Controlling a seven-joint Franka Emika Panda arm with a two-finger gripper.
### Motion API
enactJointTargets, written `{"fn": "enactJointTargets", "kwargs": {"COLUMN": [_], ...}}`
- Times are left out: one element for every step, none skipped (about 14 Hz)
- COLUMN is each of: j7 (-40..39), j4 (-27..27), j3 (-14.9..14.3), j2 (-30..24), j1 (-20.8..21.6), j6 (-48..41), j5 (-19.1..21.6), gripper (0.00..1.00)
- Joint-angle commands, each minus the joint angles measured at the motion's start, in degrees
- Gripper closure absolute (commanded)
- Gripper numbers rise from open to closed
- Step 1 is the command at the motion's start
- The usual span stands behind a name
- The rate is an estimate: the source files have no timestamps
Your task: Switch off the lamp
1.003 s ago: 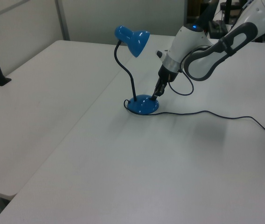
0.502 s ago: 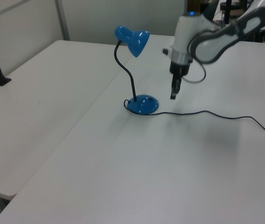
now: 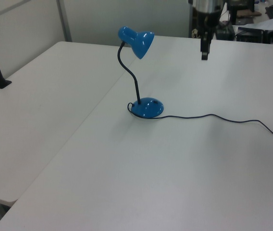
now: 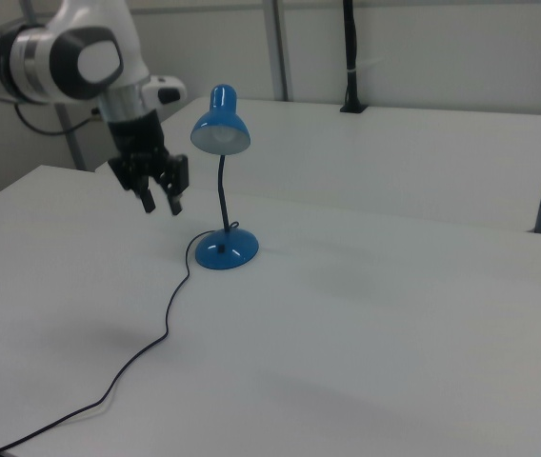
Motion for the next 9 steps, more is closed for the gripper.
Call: {"fn": "enactJointTargets", "kwargs": {"j7": [1.9, 1.9, 2.3, 3.7, 5.6, 6.9, 6.3, 6.2, 6.2], "j4": [4.3, 4.3, 4.3, 4.3, 4.4, 4.5, 5.2, 6.7, 6.7], "j3": [-3.3, -3.2, -3.2, -3.1, -3.1, -3.5, -3.3, -3.4, -3.4], "j2": [0.6, -0.2, -0.7, -0.9, -1.0, -1.0, -1.0, -0.7, -0.4], "j1": [1.0, 1.0, 1.1, 1.1, 1.6, 2.6, 2.4, 2.2, 2.2], "j6": [-4.8, -5.3, -5.8, -6.3, -6.4, -6.5, -7.7, -8.5, -8.8], "j5": [-0.5, -0.2, -0.1, 0.0, 0.0, -0.2, -0.3, -0.2, -0.3], "gripper": [0.00, 0.00, 0.00, 0.00, 0.00, 0.00, 0.00, 0.00, 0.00]}}
